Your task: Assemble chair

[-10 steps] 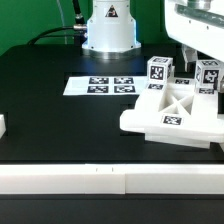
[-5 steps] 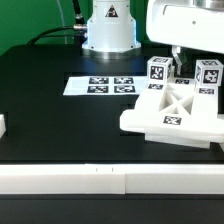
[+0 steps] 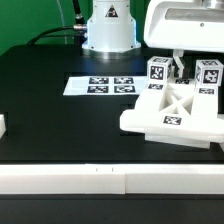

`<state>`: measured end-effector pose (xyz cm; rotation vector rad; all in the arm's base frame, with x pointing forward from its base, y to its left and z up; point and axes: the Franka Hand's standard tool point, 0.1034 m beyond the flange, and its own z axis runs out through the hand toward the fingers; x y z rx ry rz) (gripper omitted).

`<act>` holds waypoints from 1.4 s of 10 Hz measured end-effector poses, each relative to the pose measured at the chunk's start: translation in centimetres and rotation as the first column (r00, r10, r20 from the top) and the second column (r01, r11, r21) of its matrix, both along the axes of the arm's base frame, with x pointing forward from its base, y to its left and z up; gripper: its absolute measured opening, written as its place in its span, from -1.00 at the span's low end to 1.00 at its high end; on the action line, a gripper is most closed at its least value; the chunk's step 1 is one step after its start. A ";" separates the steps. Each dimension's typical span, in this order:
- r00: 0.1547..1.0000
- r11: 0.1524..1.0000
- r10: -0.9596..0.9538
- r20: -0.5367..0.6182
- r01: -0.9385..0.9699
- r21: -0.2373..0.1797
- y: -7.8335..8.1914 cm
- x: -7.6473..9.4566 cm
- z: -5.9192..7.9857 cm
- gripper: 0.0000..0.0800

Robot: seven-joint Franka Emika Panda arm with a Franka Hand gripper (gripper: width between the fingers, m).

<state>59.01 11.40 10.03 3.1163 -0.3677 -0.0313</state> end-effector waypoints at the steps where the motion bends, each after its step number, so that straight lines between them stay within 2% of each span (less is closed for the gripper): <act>1: 0.998 0.998 0.066 0.000 -0.066 0.001 -0.2 0.0 0.0 0.62; 3: 0.997 0.997 0.082 0.000 -0.082 0.002 -0.5 0.1 0.0 0.62; 4: 0.997 0.997 0.080 0.000 -0.080 0.002 -0.5 0.1 0.0 0.42; 5: 0.997 0.997 0.080 0.000 -0.080 0.002 -0.5 0.1 0.0 -0.04; 6: 0.997 0.997 0.080 0.001 -0.080 0.002 -0.5 0.2 0.0 -0.34; 9: 1.000 1.000 0.018 0.003 -0.018 0.002 -0.5 0.2 0.0 -0.33; 12: 0.963 0.963 -0.271 0.006 0.271 -0.001 -0.5 0.2 0.0 -0.33; 14: 0.922 0.922 -0.387 0.007 0.387 -0.005 -0.8 0.2 0.0 -0.33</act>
Offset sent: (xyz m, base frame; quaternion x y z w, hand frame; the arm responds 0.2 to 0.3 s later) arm 0.0000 0.0000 0.0000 0.0000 0.0000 0.0000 1.0000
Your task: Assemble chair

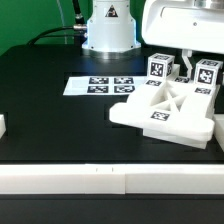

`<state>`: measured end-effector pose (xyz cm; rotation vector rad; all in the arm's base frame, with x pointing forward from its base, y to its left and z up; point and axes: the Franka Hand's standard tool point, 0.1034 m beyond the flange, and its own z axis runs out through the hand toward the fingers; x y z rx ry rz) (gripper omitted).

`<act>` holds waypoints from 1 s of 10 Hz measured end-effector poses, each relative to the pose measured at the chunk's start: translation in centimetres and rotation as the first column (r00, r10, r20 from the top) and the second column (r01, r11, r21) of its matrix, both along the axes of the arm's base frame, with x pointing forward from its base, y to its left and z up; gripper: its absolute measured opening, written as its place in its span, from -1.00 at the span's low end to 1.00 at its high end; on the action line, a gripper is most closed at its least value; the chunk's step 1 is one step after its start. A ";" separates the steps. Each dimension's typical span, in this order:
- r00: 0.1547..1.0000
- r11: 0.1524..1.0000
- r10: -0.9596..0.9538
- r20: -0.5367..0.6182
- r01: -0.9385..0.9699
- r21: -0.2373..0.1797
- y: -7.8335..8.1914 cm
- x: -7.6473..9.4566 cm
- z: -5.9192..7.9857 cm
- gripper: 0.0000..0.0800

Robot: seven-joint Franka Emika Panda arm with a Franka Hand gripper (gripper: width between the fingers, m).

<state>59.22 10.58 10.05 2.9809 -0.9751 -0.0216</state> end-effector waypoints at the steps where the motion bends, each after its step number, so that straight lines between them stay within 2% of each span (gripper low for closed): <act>1: 0.996 0.996 -0.084 -0.004 0.084 -0.002 -0.1 -0.1 0.0 -0.33; 4: 0.968 0.968 -0.249 -0.020 0.249 -0.013 -0.5 -0.4 0.0 -0.33; 6: 0.966 0.966 -0.259 -0.024 0.259 -0.016 -0.6 -0.5 -0.1 -0.32; 8: 0.966 0.966 -0.259 -0.025 0.259 -0.017 -0.6 -0.5 -0.2 0.31; 9: 0.966 0.966 -0.259 -0.025 0.259 -0.017 -0.7 -0.5 -0.2 0.52; 10: 0.966 0.966 -0.259 -0.026 0.259 -0.017 -0.7 -0.5 -0.2 0.52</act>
Offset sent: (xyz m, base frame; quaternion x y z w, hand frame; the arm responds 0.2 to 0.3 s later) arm 0.0024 -0.0009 0.0014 0.0025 0.0012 0.1918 0.9814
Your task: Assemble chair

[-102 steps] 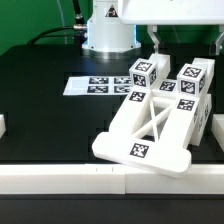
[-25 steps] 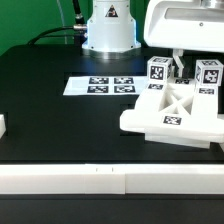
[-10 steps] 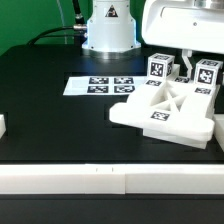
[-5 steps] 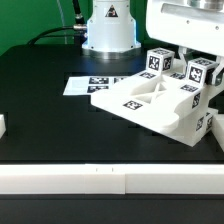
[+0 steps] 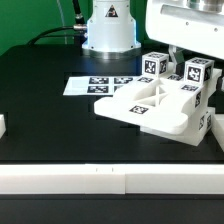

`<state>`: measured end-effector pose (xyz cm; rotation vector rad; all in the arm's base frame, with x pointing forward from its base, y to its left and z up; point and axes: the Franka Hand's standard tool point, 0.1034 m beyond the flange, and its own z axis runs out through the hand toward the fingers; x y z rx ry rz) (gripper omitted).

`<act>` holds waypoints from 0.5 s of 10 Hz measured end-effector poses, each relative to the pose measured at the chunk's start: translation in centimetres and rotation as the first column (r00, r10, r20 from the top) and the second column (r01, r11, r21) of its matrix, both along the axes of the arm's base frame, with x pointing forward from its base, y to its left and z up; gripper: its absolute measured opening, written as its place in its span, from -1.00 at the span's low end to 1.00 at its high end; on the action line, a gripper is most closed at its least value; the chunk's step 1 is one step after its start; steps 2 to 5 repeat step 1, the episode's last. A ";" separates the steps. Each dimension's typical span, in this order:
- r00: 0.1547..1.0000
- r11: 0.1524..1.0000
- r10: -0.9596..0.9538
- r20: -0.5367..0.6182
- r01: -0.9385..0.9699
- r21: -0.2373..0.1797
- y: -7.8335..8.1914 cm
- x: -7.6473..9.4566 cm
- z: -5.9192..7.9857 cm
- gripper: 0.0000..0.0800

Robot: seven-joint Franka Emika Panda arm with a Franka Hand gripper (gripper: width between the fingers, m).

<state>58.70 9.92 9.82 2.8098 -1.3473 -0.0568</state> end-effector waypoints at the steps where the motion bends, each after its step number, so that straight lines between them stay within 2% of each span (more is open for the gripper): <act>1: 1.000 1.000 0.000 0.000 0.000 0.000 0.0 0.0 0.0 0.60; 5: 1.000 1.000 0.000 0.000 0.000 0.000 0.0 0.0 0.0 0.60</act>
Offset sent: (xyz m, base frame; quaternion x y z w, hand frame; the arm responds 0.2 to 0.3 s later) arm 0.0000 0.0000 0.0000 0.0000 0.0000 0.0000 1.0000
